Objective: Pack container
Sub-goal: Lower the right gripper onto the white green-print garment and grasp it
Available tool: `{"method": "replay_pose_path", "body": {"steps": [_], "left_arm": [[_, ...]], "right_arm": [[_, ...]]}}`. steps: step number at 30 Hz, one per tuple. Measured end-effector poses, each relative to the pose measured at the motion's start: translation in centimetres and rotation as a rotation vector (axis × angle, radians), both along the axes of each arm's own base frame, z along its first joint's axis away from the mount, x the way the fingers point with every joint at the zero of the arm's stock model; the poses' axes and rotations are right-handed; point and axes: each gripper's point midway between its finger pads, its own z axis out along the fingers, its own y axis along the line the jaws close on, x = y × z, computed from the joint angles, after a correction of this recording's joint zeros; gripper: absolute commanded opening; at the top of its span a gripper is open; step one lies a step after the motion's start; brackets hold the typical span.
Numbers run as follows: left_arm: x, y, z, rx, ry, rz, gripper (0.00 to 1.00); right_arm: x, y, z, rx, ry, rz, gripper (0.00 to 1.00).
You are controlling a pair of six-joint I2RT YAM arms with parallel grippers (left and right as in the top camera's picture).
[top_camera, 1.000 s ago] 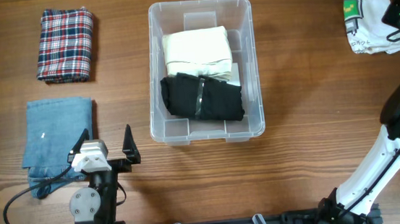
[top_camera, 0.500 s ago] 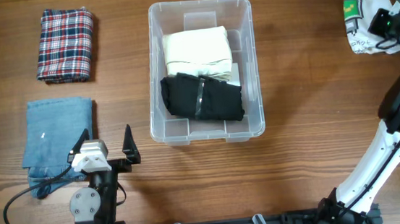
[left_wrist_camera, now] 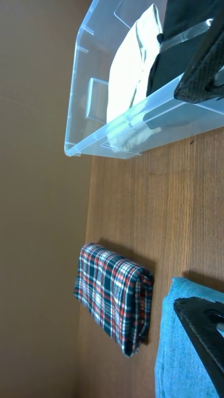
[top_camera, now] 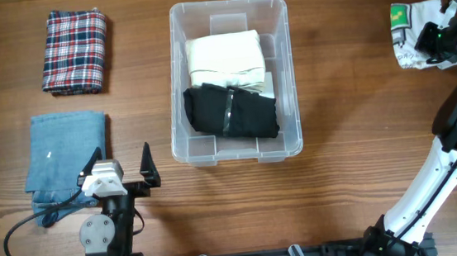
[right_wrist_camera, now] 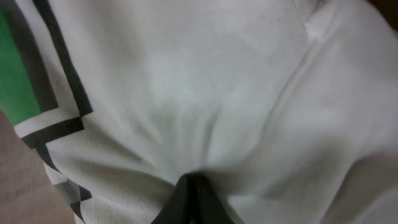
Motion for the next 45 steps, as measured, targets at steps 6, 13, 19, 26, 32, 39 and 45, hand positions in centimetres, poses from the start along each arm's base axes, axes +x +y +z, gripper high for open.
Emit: {"method": "replay_pose_path", "body": {"steps": [6,13,19,26,32,39,45], "left_arm": [[0.0,0.0,0.0,0.000,0.000,0.000,1.00],[0.0,0.0,0.0,0.000,0.000,0.000,1.00],[0.0,0.0,0.0,0.000,0.000,0.000,1.00],[0.0,0.0,0.0,0.000,0.000,0.000,1.00],[0.0,0.0,0.0,0.000,0.000,0.000,1.00],[0.0,0.0,0.0,0.000,0.000,0.000,1.00],[0.0,0.0,0.0,0.000,0.000,0.000,1.00]], "right_arm": [[-2.8,1.7,0.0,0.098,0.109,-0.080,0.04],[-4.7,2.7,1.7,0.140,0.145,-0.152,0.04],[-2.5,3.4,12.2,0.017,-0.092,-0.054,0.24],[-0.2,9.8,18.5,-0.171,-0.178,0.197,0.55],[0.6,12.3,13.7,-0.355,0.005,0.285,0.94],[-0.2,10.9,10.9,-0.467,0.144,0.285,0.98],[-0.3,10.3,8.3,-0.495,0.213,0.299,0.99]]}}
